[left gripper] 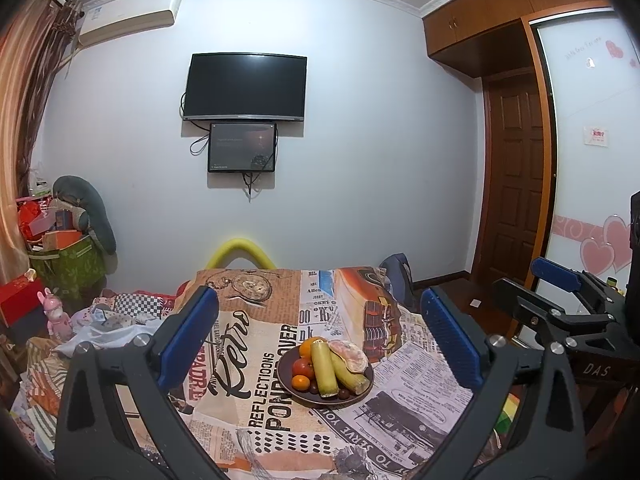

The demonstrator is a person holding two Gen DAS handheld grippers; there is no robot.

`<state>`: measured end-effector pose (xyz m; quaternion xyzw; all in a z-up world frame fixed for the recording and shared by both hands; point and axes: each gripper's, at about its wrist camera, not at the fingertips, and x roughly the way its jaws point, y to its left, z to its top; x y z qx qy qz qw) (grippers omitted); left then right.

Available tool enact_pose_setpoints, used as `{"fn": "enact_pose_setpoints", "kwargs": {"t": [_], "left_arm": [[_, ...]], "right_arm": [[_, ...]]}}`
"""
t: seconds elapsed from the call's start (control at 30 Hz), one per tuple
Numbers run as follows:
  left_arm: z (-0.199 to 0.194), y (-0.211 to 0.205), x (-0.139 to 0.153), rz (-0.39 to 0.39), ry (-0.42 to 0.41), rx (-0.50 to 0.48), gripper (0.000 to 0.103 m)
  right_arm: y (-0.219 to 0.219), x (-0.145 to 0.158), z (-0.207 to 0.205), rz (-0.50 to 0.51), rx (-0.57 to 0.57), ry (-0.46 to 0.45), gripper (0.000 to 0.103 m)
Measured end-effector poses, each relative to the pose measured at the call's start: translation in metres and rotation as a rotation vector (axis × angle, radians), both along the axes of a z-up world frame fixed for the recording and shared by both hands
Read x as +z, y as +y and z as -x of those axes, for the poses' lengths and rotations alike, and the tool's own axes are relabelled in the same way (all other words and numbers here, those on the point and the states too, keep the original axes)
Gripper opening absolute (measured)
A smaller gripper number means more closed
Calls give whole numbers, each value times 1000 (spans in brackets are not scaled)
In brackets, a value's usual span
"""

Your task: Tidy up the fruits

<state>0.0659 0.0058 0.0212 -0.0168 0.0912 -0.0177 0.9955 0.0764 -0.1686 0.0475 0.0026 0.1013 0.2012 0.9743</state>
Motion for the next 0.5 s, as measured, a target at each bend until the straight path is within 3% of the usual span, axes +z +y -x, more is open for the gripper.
{"fn": "enact_pose_setpoints", "kwargs": {"t": [0.5], "left_arm": [[-2,2,2,1,9,-11,102]], "right_arm": [[-2,3,2,4,-5,-2,103]]}}
